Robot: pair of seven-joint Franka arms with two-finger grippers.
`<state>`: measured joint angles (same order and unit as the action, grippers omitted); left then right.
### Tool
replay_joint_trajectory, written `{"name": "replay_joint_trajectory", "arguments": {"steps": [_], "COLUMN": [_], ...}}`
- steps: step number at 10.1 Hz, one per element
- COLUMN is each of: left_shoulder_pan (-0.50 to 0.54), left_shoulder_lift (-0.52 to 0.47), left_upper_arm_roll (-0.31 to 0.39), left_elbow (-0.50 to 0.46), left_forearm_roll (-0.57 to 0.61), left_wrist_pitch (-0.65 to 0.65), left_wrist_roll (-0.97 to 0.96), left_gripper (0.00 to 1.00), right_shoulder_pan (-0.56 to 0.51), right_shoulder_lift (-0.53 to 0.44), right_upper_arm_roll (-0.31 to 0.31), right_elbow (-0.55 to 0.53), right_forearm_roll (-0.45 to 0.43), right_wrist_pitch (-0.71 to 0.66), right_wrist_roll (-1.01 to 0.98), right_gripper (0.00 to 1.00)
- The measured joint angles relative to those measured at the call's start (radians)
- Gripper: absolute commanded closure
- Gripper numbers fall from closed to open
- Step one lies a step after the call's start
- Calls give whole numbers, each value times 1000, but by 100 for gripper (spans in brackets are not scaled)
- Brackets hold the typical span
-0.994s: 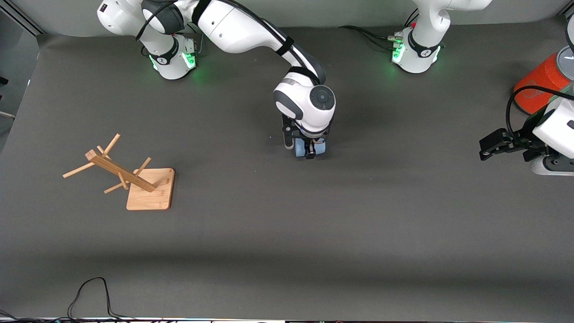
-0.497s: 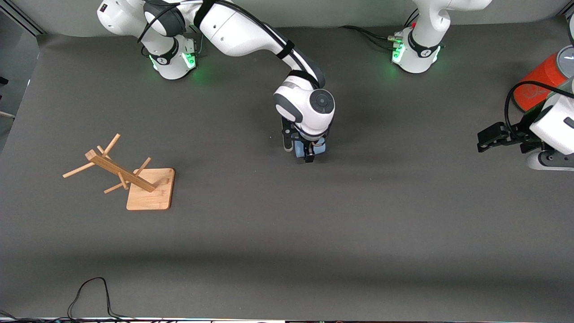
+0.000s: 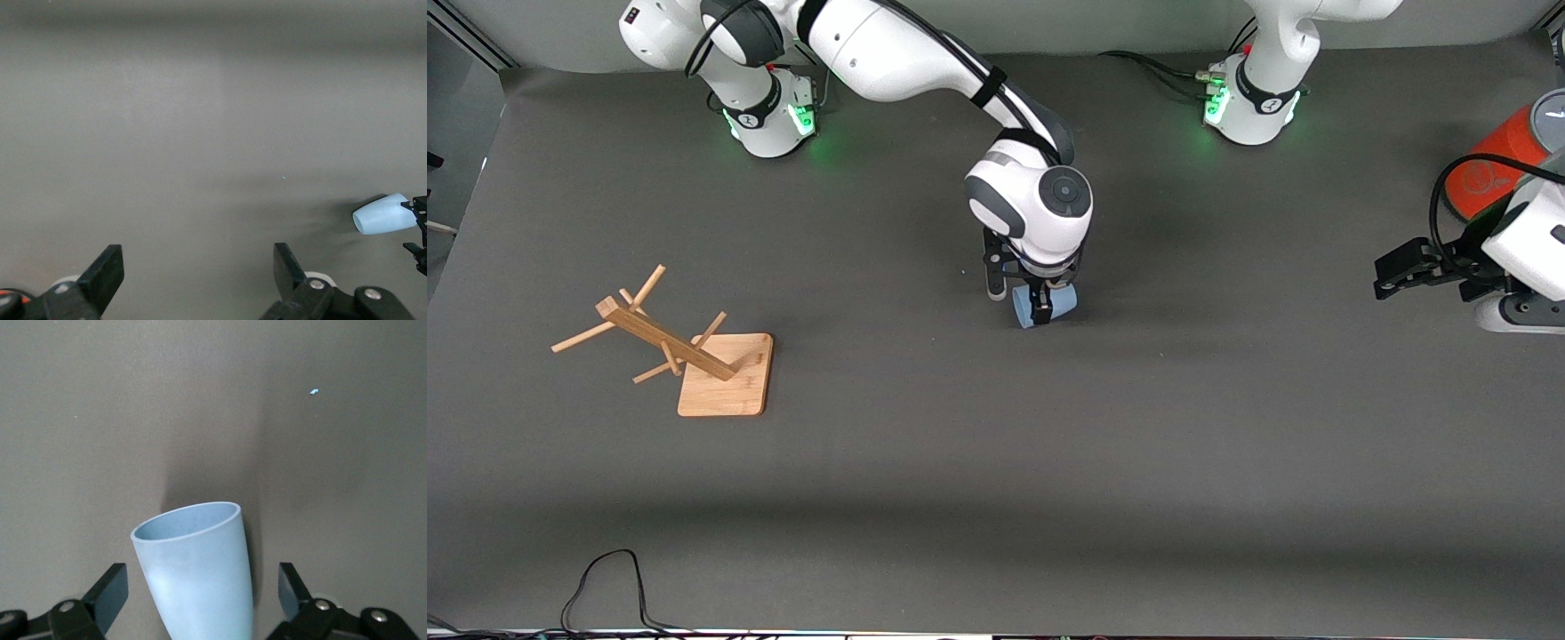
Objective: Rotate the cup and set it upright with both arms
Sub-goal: 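Lower the cup onto its side and open the right gripper, then withdraw the right gripper back toward the wooden rack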
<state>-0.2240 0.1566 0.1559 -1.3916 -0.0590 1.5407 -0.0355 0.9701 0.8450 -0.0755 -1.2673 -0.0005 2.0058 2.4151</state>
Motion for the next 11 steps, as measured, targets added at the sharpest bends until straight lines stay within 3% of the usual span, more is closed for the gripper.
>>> {"name": "replay_joint_trajectory", "arguments": {"steps": [3,5,8,11], "left_shoulder_pan": [0,4,46,62], "left_shoulder_lift": [0,2,6,8], "left_upper_arm_roll": [0,3,8,8], "left_elbow": [0,0,-2,-15], "left_forearm_roll": [-5,-4,-5,-34], "left_wrist_pitch": [0,-4,-16,-23], "left_wrist_roll": [-1,-5,-27,-116], "left_gripper": [0,0,0,0], "right_shoulder_pan": [0,-20,-151,-345], "right_shoulder_lift": [-7,-61,-262,-487], "right_upper_arm_roll": [0,-5,-4,-1], "right_elbow": [1,11,19,-37], "right_forearm_roll": [0,0,34,46], "right_wrist_pitch": [-13,-123,-341,-501], "right_wrist_roll": [-9,-77,-356,-808], "right_gripper": [0,0,0,0]}}
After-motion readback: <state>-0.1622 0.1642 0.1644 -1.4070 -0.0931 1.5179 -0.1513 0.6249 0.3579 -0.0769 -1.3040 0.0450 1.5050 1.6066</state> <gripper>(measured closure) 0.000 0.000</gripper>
